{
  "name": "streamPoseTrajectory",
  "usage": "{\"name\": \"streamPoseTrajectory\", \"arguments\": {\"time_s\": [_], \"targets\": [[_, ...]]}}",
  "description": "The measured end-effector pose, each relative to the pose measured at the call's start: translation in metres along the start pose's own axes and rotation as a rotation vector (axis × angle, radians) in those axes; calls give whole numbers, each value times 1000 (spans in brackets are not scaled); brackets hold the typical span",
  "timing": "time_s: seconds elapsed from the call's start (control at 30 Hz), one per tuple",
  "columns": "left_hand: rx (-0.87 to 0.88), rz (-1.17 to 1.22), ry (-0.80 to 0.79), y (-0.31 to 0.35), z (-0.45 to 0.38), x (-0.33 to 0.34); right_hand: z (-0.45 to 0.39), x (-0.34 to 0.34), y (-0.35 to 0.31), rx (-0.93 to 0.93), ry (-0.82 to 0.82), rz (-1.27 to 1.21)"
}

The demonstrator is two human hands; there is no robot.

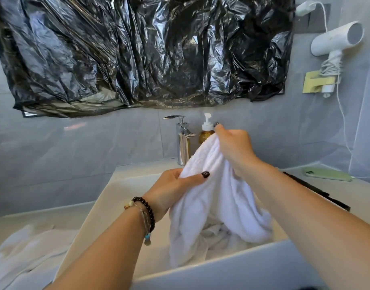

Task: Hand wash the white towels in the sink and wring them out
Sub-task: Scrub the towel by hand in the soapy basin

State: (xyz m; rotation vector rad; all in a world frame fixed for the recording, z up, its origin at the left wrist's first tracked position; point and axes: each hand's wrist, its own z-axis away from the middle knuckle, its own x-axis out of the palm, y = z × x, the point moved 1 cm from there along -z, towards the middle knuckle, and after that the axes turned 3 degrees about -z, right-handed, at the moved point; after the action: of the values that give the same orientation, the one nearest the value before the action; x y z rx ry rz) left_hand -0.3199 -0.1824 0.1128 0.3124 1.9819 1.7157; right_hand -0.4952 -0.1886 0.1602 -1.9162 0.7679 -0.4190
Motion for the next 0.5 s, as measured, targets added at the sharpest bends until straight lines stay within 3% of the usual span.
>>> {"name": "streamPoseTrajectory", "arguments": {"time_s": [0.17,0.3,0.5], "targets": [[36,-221,28,-2,1,11,-6,-18,14,24,-16,34],[-23,-139,161,-10,-6,3,-10,-26,51,367,-202,124],[-94,-44,297,-22,-16,0,-69,-16,16,450,-194,-228]]}}
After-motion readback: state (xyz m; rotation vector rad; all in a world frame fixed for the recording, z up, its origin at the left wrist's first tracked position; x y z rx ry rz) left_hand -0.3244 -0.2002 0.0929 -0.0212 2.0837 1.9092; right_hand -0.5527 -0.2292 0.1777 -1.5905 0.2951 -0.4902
